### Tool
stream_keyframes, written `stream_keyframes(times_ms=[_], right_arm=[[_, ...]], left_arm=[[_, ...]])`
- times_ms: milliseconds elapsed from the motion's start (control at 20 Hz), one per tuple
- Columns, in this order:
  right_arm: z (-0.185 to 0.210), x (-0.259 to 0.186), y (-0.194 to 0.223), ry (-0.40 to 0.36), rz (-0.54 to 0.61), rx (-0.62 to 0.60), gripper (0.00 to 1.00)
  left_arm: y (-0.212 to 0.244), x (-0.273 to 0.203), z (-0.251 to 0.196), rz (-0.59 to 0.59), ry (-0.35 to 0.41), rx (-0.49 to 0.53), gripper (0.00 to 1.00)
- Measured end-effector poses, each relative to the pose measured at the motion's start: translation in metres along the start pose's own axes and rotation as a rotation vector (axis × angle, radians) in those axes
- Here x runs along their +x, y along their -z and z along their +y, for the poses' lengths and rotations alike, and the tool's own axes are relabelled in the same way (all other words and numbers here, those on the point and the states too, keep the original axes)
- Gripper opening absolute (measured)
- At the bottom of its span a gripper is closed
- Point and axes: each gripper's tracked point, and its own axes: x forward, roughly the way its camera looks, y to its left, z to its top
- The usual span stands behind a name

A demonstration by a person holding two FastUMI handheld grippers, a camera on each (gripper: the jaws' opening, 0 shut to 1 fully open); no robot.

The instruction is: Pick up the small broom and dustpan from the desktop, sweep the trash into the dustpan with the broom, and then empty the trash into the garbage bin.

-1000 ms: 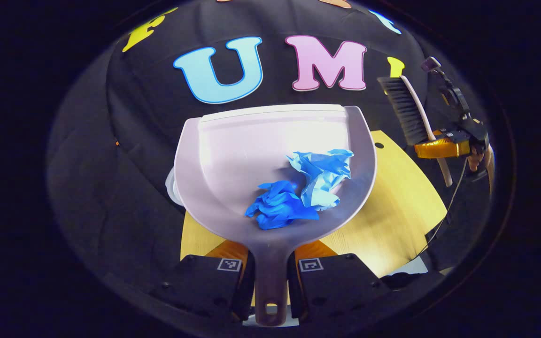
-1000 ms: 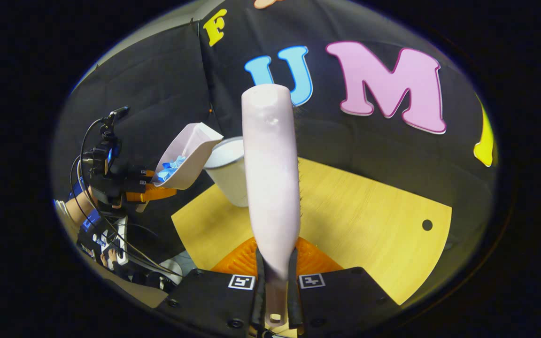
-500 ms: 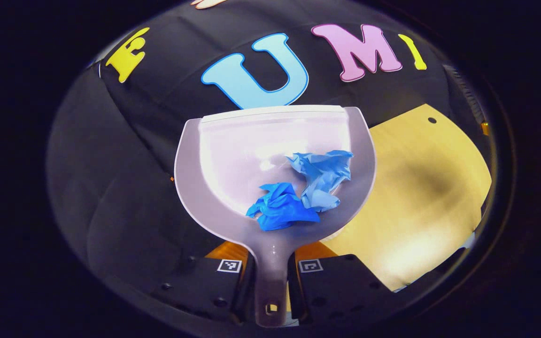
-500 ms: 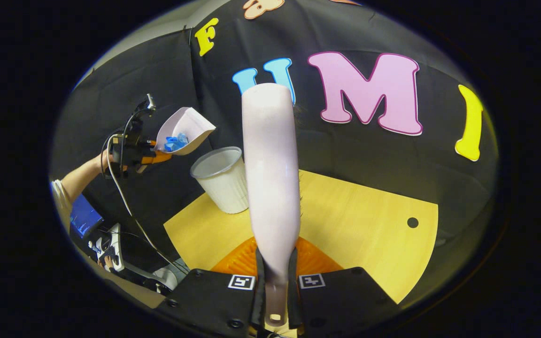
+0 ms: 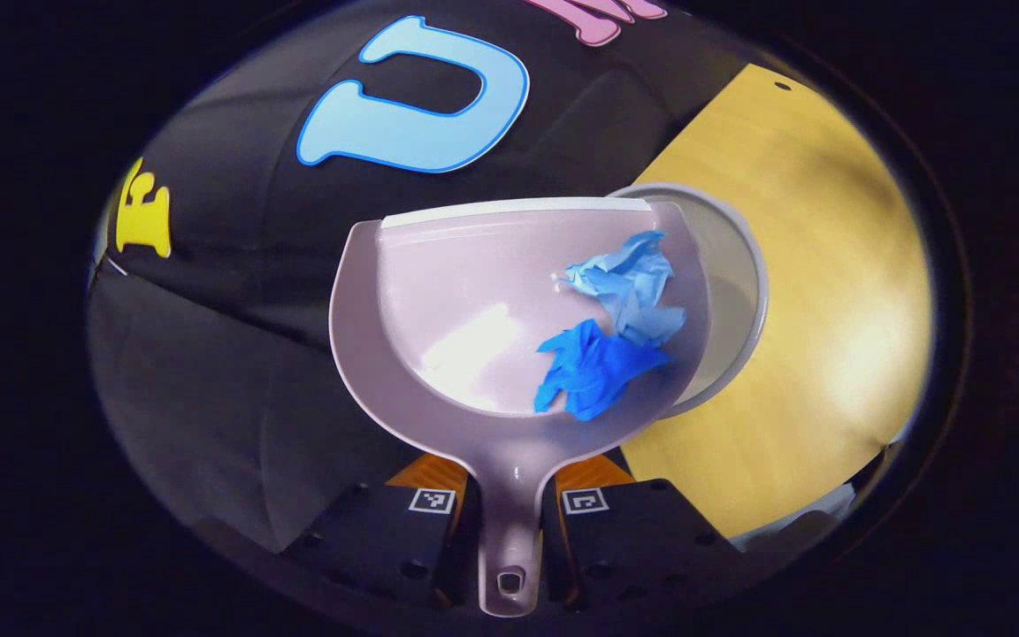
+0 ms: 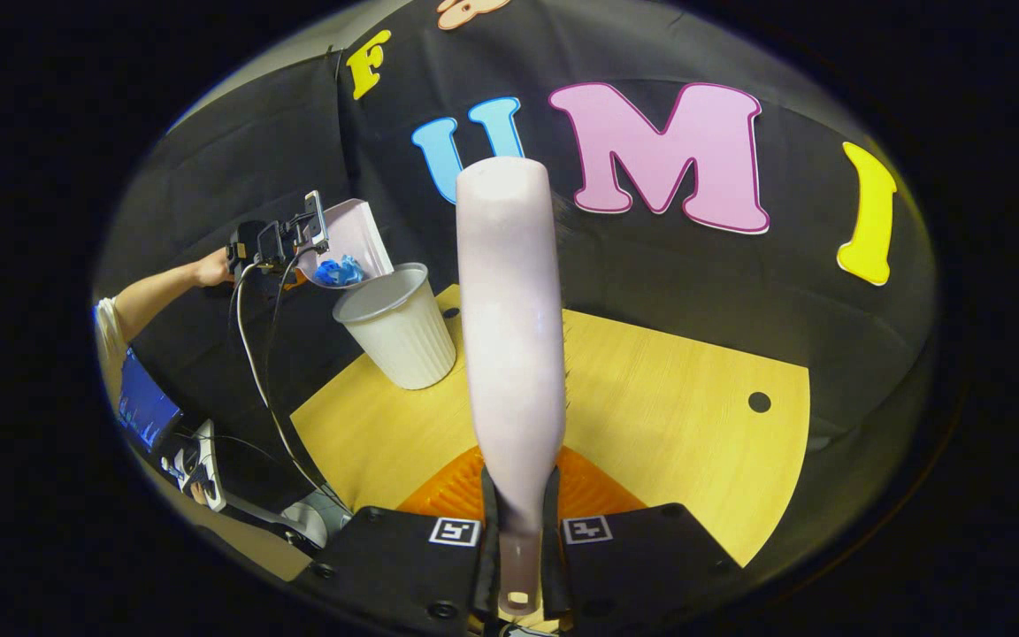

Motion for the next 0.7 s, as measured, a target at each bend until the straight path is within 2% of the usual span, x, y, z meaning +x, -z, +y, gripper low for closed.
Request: stream_keyframes(times_ms=[250, 700], right_arm=[[0.007, 0.01, 0.0, -0.005, 0.027, -0.001, 0.19], [0.009, 0.012, 0.004, -0.004, 0.038, -0.008, 0.2]], left_arm=[[0.013, 0.005, 0.016, 0.038, -0.095, 0.229, 0.29], [0.017, 0.004, 0.034, 0.052, -0.324, 0.52, 0.28]])
